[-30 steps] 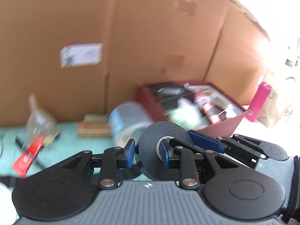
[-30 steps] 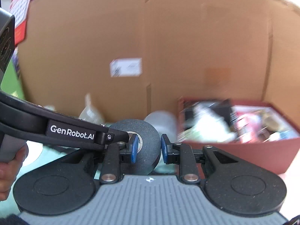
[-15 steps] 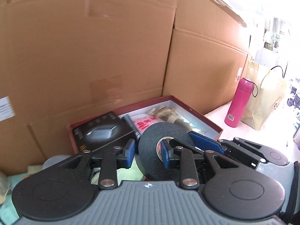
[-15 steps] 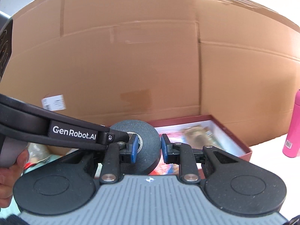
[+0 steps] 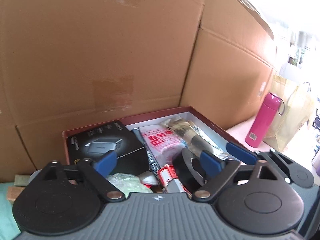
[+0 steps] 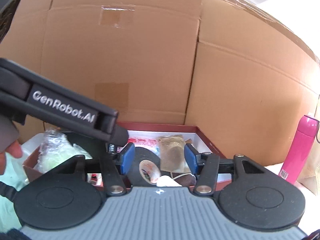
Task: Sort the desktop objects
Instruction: 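Lower the tape roll into the maroon box and open the left gripper, then withdraw the left gripper from the maroon box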
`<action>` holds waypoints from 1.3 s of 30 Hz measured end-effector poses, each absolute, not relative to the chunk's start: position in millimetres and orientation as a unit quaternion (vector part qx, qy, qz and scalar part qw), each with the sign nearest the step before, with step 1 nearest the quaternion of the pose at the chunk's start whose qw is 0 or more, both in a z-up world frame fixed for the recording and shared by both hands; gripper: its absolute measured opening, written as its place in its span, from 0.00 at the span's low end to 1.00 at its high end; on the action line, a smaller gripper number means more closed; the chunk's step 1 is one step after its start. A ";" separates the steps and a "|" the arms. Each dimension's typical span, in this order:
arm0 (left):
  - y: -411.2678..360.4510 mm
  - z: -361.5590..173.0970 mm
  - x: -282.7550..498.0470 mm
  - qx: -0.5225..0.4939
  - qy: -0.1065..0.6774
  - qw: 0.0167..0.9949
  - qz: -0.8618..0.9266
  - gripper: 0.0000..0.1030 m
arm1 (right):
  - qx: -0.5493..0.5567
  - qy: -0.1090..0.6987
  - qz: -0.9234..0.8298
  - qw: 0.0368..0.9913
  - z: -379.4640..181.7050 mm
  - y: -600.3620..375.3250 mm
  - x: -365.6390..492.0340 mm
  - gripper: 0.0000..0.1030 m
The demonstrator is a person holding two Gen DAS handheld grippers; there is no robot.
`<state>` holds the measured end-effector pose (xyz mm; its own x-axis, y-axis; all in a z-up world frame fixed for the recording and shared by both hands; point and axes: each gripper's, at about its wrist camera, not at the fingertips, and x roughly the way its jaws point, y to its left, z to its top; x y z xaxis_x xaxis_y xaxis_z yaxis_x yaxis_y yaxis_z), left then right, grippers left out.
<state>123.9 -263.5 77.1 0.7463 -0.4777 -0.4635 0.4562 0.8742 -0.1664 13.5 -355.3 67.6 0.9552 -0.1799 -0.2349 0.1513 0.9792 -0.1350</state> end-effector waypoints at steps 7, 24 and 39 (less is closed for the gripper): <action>-250.7 76.2 116.8 -0.034 0.279 0.933 -0.226 0.98 | -0.057 0.123 -0.077 0.988 66.5 -344.1 5.5 0.87; -212.7 81.5 41.5 -0.031 0.281 0.941 -0.185 1.00 | -0.017 0.176 -0.110 0.978 74.3 -324.0 -53.7 0.98; -201.0 68.6 -13.2 -0.007 0.286 0.944 -0.166 1.00 | -0.033 0.208 -0.141 0.967 70.0 -303.6 -100.3 0.98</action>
